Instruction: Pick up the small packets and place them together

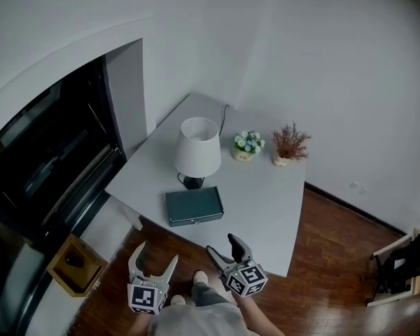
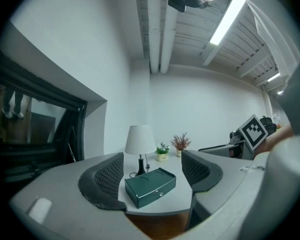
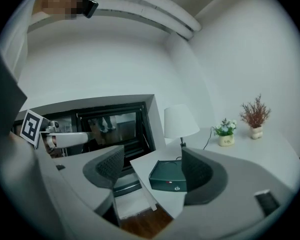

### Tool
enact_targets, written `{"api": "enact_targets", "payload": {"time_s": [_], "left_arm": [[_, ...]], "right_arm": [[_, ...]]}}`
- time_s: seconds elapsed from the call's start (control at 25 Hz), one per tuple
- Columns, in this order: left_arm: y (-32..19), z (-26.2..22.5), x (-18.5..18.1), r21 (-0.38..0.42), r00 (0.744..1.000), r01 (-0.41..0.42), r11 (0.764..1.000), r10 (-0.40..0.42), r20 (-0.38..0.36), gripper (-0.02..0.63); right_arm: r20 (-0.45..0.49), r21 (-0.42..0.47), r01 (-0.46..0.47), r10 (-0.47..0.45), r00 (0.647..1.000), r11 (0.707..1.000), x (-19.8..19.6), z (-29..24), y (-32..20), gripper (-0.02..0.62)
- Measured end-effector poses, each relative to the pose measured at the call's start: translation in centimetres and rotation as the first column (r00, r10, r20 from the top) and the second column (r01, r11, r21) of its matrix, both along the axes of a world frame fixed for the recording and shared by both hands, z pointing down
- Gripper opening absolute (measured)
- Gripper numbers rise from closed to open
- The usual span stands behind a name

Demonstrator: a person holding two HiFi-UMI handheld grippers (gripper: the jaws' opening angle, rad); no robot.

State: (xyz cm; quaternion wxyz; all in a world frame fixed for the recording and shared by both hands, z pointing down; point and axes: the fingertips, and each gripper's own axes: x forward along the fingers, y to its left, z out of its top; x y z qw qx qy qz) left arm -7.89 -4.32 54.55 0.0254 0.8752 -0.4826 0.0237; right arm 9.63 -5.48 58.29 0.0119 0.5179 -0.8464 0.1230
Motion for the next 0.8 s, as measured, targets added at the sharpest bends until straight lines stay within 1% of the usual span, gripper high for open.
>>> {"api": "enact_targets", "payload": {"time_s": [0.08,0.24,0.32,0.4,0.48,0.52,0.64,0.8], "left_arm": [[-1.3,-0.1,0.5,-0.006,1.000,0.017,1.000,-0.017,-0.015,0.345],[-4.6,-1.4,1.9,0.025,0.999,0.031,0.999,-0.031,-0.011,0.345],[-6.5,-1.8,2.4,0.035,0.998,0.053,0.998,-0.053,-0.015,0.345],[-7.9,-2.1,3.3,0.043,0.998,0.068,0.997,-0.067,-0.016,0.345],[-8.6,-2.2,4.2,0.049,0.997,0.077,0.996,-0.077,-0.004,0.345],[-8.9,-2.1,4.5,0.049,0.996,0.087,0.995,-0.087,0.000,0.345],[-9.5,-1.9,5.0,0.048,0.992,0.123,0.991,-0.123,0.001,0.345],[-9.6,-2.0,4.6,0.045,0.988,0.152,0.987,-0.152,-0.004,0.345]], "right_arm": [[0.004,-0.031,0.017,-0.017,1.000,0.999,0.2,0.8,-1.5,0.356],[0.013,-0.064,0.069,-0.068,0.998,0.996,1.0,1.6,-5.4,0.356],[0.008,-0.117,0.099,-0.099,0.995,0.988,1.6,2.8,-7.7,0.356],[-0.007,-0.199,0.114,-0.118,0.993,0.973,2.6,5.0,-9.1,0.356],[0.009,-0.281,0.126,-0.129,0.992,0.951,3.4,7.6,-9.8,0.345],[0.029,-0.321,0.138,-0.136,0.990,0.937,3.4,9.0,-10.0,0.300],[0.077,-0.434,0.188,-0.171,0.982,0.881,2.5,13.7,-10.5,0.296],[0.092,-0.559,0.214,-0.197,0.976,0.801,0.9,19.3,-11.2,0.296]]}}
